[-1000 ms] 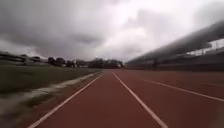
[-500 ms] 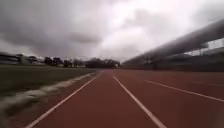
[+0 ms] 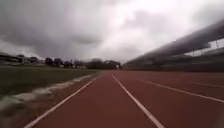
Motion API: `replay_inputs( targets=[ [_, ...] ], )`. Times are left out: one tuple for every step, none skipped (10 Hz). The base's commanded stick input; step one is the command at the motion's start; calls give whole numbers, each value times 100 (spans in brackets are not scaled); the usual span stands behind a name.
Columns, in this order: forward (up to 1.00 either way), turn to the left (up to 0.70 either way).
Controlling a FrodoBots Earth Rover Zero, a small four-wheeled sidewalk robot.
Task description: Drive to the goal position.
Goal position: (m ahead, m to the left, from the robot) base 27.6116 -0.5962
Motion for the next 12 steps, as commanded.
replay_inputs(
  targets=[
    [70,2],
    [70,0],
    [70,1],
    [70,2],
    [70,1],
    [70,0],
    [70,0],
    [70,0],
    [70,0],
    [70,0],
    [70,0],
    [70,0]
  ],
)
